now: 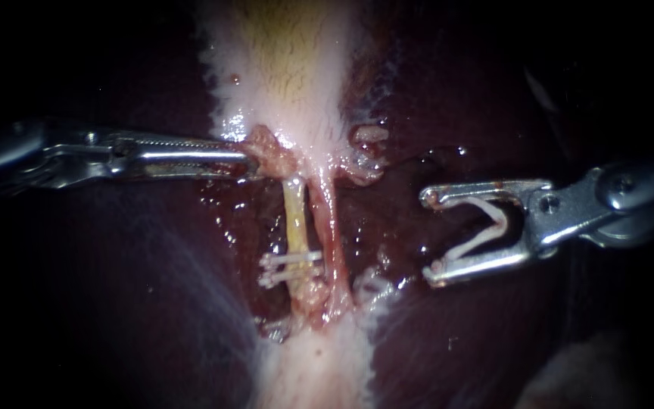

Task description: Clipping third clip left tube

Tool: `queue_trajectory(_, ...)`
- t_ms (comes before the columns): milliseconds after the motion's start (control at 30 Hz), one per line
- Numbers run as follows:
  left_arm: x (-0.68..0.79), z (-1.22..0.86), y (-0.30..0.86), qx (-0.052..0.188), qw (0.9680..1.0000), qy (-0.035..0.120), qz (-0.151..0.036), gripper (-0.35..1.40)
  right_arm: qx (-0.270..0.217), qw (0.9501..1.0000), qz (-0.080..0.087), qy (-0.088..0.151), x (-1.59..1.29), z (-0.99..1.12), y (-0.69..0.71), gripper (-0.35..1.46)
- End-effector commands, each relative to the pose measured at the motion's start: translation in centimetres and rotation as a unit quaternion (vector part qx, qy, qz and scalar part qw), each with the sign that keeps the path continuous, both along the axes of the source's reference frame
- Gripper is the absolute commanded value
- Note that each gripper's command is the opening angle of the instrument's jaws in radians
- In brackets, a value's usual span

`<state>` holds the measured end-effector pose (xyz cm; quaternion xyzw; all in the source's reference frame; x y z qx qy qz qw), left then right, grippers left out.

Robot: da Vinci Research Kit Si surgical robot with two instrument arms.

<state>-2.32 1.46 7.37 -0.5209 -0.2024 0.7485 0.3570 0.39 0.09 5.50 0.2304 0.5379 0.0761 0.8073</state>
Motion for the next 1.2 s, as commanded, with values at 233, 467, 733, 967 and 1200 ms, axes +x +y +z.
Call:
queue_trajectory(233,0.21,-0.25,0.06,0.006,1.0,-0.004,0.003,-0.35,0.0,1.0,0.0,0.0,0.0,0.0,0.0,0.5)
queue_trajectory(467,0.59,-0.88,0.23,0.006,0.9998,-0.011,-0.016,-0.35,0.0,1.0,0.0,0.0,0.0,0.01,0.0,0.5)
queue_trajectory(733,0.62,-1.07,0.23,-0.002,0.9996,-0.016,-0.022,-0.35,0.0,1.0,0.0,-0.002,0.03,0.01,0.01,0.5)
queue_trajectory(967,0.62,-1.04,0.22,-0.002,0.9996,-0.015,-0.022,-0.35,0.03,0.9995,-0.007,-0.002,0.38,0.07,0.04,0.5)
queue_trajectory(1200,0.62,-1.04,0.22,-0.002,0.9996,-0.015,-0.022,-0.35,0.06,0.9981,-0.009,-0.008,0.75,0.17,-0.01,0.49)
